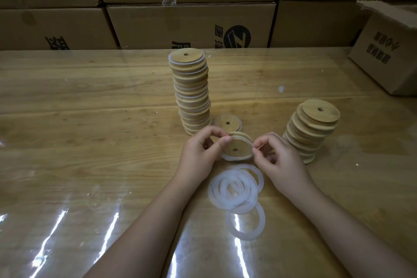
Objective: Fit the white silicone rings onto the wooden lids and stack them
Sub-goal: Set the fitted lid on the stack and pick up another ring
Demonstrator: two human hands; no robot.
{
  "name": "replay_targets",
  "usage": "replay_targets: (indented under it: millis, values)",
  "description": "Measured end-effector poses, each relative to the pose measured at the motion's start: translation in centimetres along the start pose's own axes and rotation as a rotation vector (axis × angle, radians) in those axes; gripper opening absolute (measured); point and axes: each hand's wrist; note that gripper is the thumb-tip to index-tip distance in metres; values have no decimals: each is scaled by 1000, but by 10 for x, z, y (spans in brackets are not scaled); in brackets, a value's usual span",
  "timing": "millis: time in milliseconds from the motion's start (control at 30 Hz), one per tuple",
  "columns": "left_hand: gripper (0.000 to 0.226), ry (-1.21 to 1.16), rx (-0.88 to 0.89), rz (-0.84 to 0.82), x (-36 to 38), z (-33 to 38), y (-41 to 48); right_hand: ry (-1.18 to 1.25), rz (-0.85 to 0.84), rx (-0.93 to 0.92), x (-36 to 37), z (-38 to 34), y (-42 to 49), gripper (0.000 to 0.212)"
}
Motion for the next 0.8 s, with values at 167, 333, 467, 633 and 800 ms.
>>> replay_targets:
  millis: [167,333,467,633,800]
  values:
    - [15,10,17,-19,0,0,-2,22,-29,67,-1,2,-1,15]
    - [14,53,83,3,4,1,-7,9,-34,73,-1,2,-3,18]
    - [25,188,175,-24,6,1,-8,-15,26,-62,-1,-2,-4,20]
    - [27,239,163,-35,5,-3,-7,-26,76,-113,-2,0,-2,17]
    - [17,183,130,-61,3,-2,-5,14,48,-32,0,2,-2,14]
Point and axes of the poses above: each hand's wrist, its own y-axis towards the middle knuckle, its own x-axis out of the palm, z = x × y, and after that the axes turned 2 degrees about -x, right-handed
